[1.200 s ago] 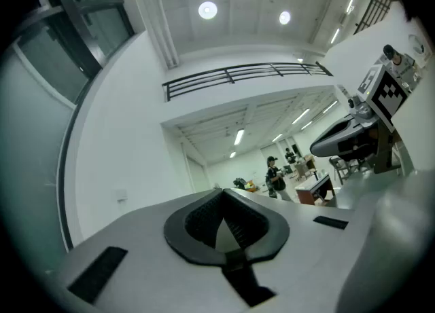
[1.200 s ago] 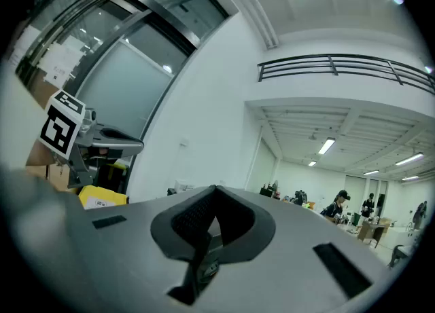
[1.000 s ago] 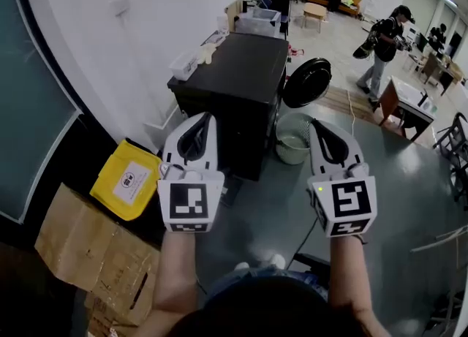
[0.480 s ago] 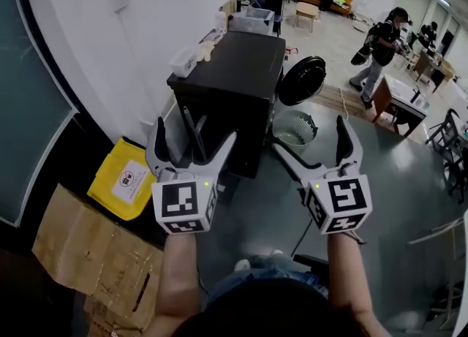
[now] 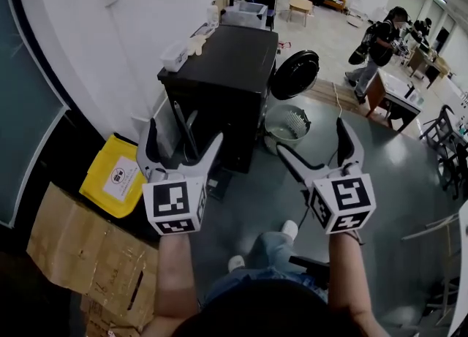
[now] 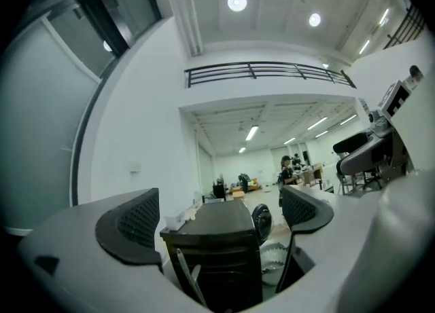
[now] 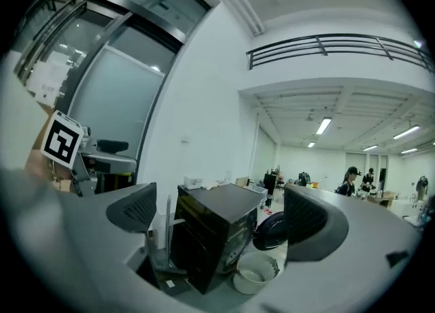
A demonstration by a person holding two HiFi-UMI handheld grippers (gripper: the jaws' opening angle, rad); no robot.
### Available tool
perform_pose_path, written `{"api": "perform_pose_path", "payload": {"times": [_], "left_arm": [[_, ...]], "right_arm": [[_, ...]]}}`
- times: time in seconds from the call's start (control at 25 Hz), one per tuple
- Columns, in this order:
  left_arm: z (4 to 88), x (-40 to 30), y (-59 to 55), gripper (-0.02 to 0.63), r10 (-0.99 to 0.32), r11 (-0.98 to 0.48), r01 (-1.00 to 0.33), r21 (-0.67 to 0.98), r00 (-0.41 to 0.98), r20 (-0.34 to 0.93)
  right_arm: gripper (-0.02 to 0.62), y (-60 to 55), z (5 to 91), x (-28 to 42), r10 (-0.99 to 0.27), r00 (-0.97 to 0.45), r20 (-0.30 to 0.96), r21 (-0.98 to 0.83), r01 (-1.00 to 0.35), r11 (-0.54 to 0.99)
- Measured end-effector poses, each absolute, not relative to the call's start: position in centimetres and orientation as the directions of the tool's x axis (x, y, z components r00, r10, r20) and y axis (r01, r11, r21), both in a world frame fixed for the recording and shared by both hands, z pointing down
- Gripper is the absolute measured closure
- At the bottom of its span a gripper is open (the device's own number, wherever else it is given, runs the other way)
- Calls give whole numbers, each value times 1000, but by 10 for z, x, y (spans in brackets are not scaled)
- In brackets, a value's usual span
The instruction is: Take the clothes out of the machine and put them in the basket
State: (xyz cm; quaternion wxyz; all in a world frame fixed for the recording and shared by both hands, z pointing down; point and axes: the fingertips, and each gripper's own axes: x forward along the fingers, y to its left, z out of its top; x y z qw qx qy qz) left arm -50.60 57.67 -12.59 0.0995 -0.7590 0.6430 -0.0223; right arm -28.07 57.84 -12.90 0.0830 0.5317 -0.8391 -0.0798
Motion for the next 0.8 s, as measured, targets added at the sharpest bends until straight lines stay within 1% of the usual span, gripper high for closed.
{"api": "perform_pose_path", "payload": {"times": [0.28,0.44,0.6,0.68,0.8], "left_arm": [[-117,-472,534,41,-986,-140,-971,-192,154,-59],[-114,-431,501,44,-983,-162,-960,-227,177,-45],[-112,-384,463,46,-977,-201,-933,-297,214,-14],[-115,-368,444,46,-978,-197,-926,-323,210,-7],[-119,-346,412,46,-981,-181,-931,-317,193,-9]], "right_arm": [[34,539,-112,-227,-929,-365,62,194,-909,370],[37,508,-105,-190,-929,-365,66,192,-909,371],[37,469,-98,-145,-934,-350,73,171,-918,357],[38,447,-96,-123,-936,-344,76,153,-924,351],[38,415,-95,-91,-938,-337,76,139,-928,345]]}}
